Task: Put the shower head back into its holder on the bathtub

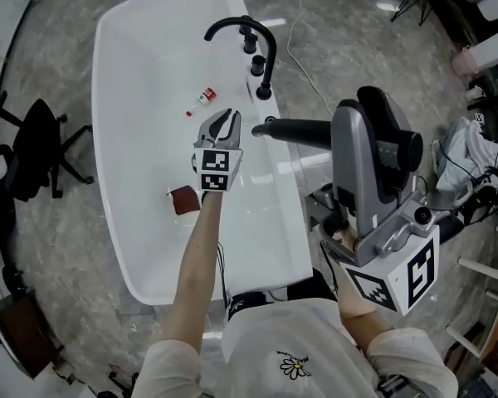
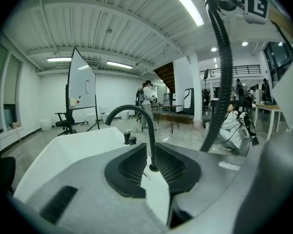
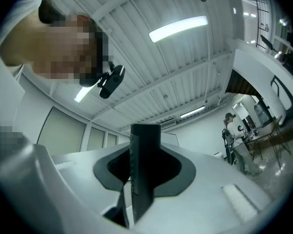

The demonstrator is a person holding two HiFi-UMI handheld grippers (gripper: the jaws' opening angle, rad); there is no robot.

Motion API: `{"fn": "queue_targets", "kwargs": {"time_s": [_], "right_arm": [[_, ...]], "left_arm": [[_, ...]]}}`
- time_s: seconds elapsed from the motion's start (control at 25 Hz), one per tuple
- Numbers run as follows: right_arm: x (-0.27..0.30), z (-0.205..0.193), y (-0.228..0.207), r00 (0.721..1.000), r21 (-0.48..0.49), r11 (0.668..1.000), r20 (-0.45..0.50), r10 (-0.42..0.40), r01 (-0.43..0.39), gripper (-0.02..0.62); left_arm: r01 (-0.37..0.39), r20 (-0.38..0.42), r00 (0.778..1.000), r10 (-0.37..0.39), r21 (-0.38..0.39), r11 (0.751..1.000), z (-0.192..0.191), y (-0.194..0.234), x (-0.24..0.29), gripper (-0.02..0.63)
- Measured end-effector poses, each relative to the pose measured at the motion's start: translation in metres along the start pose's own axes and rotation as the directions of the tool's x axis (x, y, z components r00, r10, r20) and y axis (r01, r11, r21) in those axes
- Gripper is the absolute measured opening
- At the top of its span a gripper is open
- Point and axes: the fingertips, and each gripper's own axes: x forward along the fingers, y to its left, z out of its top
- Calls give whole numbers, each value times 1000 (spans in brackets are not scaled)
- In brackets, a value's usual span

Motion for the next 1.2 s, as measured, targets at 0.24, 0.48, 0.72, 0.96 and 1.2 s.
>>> {"fn": "queue_targets", "kwargs": {"time_s": [0.24, 0.48, 0.72, 0.96, 1.2], "right_arm": [[9, -27, 7, 995, -105, 994, -91, -39, 29, 98], [10, -78, -26, 976, -110, 989, -182, -121, 102, 98], [9, -140, -77, 940, -127, 975, -269, -211, 182, 98], [4, -219, -128, 889, -142, 964, -375, -263, 225, 98], [-9, -293, -162, 835, -181, 961, -478, -272, 209, 98]], "left_arm": [[-32, 38, 999, 32, -10, 999, 14, 19, -34, 48], [12, 74, 997, -3, -112, 994, -1, 11, -38, 48], [60, 37, 998, -55, -130, 990, -25, -2, -12, 48], [78, 9, 997, -78, -172, 982, -50, -6, 23, 46], [87, -23, 995, -95, -218, 972, -80, -19, 49, 44]]}}
